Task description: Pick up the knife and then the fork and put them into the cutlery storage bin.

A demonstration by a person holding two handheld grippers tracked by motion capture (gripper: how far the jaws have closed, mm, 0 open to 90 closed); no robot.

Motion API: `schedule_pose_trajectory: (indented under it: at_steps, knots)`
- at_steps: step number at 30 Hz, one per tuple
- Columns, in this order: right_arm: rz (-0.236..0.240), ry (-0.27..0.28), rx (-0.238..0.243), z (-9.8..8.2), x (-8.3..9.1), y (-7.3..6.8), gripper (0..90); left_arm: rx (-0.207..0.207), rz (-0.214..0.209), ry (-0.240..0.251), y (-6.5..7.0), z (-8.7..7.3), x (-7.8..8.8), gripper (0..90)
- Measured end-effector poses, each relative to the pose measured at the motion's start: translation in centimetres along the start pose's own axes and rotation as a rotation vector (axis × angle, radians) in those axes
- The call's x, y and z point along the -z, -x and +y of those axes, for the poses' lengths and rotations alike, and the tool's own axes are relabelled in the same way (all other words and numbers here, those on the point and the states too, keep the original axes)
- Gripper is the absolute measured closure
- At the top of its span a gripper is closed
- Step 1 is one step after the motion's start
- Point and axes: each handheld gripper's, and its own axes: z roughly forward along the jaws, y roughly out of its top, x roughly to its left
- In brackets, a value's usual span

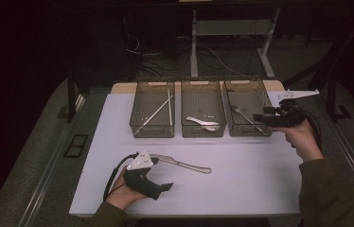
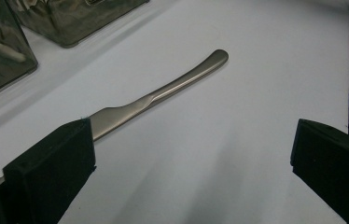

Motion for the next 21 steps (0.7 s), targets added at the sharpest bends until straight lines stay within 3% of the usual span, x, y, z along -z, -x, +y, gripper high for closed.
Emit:
schedule_pose_trajectory:
  at_steps: [14,21]
  knots:
    - [0.114,0.026,0.061,-4.8,1.6,-5.2,32.1,-0.003,0.003,0.0,-0.1,0.0,0.2,0.0]
    - [0.122,0.024,0.073,-7.3,1.9,-6.8,29.4,-0.004,0.004,-0.001,-0.2,0.0,0.3,0.0]
